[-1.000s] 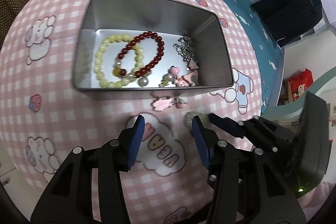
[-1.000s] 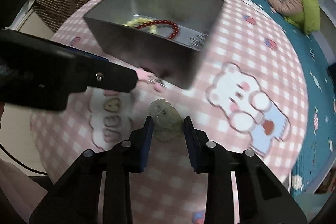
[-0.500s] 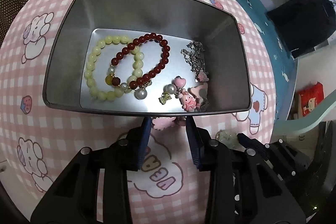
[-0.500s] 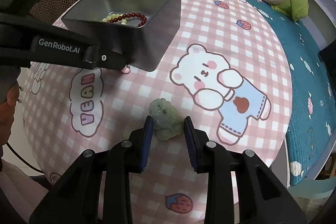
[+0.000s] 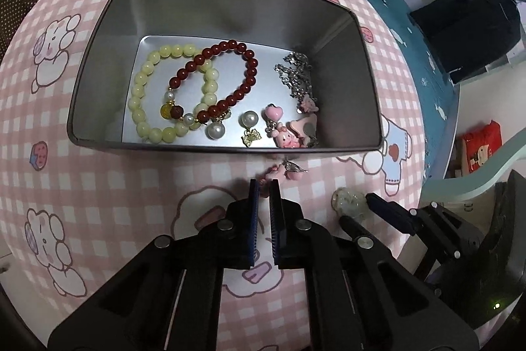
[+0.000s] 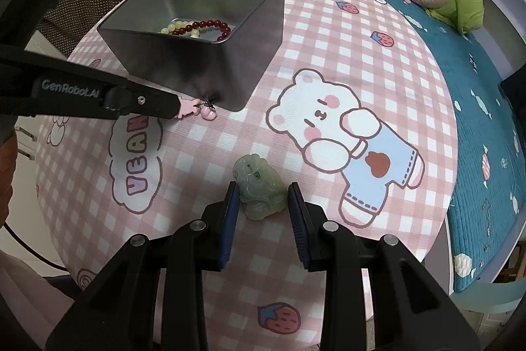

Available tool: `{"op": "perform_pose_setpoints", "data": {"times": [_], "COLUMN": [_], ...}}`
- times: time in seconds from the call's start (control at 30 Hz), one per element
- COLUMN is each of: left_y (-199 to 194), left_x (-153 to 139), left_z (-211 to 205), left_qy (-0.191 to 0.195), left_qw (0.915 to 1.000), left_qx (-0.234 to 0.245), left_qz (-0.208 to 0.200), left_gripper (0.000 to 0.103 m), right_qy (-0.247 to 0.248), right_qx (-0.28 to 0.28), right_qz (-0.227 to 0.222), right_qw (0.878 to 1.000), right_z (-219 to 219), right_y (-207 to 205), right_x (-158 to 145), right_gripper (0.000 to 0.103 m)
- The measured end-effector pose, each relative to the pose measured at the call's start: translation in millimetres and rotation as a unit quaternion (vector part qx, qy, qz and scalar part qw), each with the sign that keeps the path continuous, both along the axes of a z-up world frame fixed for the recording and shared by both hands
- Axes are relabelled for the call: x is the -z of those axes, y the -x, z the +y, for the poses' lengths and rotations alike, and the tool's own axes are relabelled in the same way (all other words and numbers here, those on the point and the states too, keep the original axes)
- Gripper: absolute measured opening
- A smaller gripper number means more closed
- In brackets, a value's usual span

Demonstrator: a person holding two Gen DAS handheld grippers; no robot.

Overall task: Organize jewelry
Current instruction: 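Grasp the jade pendant with the right tool while the left tool grasps the pink earring, then carry the jade pendant and pink earring over the tray and open both tools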

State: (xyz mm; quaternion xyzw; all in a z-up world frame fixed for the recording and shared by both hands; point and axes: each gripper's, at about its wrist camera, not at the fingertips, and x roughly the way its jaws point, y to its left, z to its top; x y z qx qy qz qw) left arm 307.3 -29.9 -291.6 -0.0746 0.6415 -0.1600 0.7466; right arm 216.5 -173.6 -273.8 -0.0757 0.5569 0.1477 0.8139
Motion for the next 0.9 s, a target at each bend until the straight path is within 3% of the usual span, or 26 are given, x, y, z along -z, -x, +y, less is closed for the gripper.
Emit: {"op": "perform_pose_setpoints", "data": {"times": [0.5,0.9], "left_y": [15,38], "left_x": [-34,-65], "left_z": [5,25], "left_qy": [-0.015,-0.009], "left_qw": [0.998,0.9954], "left_qx": [0.032,0.033], "left_qz": [-0.052,-0.089], "left_gripper": [0.004,0.004], "right_qy": [-0.01,-0.01], "right_qx": [0.02,0.022], "right_qz": [-0.005,-0.049], "right_qw": [1.0,0.998], "right_z": [2,15], "right_y": [-3,6], "right_x": [-3,-31], "right_gripper": [0.028,0.028]}}
